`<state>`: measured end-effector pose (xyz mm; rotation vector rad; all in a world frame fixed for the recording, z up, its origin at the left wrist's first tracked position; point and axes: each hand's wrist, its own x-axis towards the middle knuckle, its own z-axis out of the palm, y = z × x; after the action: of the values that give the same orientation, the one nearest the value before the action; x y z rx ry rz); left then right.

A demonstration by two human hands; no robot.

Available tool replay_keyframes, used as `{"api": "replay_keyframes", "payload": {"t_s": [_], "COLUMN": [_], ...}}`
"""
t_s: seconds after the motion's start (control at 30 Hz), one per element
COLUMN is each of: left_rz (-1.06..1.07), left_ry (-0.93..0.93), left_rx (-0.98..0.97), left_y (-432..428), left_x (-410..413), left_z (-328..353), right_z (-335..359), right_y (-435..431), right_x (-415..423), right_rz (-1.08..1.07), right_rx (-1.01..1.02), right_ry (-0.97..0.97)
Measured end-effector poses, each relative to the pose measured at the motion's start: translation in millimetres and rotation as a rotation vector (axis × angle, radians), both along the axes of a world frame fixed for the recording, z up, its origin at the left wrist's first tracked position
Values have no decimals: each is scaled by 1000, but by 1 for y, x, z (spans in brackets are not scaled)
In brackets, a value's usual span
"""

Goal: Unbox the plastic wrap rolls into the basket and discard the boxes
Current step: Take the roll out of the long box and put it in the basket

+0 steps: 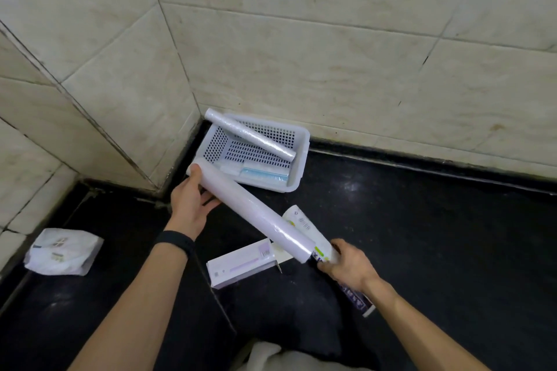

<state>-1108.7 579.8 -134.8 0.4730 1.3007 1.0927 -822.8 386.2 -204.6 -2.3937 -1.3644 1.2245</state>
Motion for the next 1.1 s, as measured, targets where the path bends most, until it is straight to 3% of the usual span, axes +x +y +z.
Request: {"api": "replay_keyframes", "payload": {"t_s": [0.1,0.2,0.3,0.53,0.77,0.87,1.1], "left_rz": [-45,-100,-129,-138,-144,-194,-428], "left_ry": [-5,-13,-37,-174,-211,5,985], "left_rx": [-13,-9,-12,-8,1,42,271], "left_y": [-3,-6,-7,8,43,62,101], "left_x": [12,24,36,53,50,42,12], "left_z": [-3,-6,-7,4,9,4,-45], "right_z": [8,26,44,64,65,62,51], "right_y": [2,7,17,44,85,105,178], "right_x": [0,-6,-17,-28,-25,-26,-26], "right_rz": [-92,-257,-175,88,158,149,211], "right_rx": [83,210,236,235,304,339,448], "right_ry": [84,320,462,374,311,277,1]}}
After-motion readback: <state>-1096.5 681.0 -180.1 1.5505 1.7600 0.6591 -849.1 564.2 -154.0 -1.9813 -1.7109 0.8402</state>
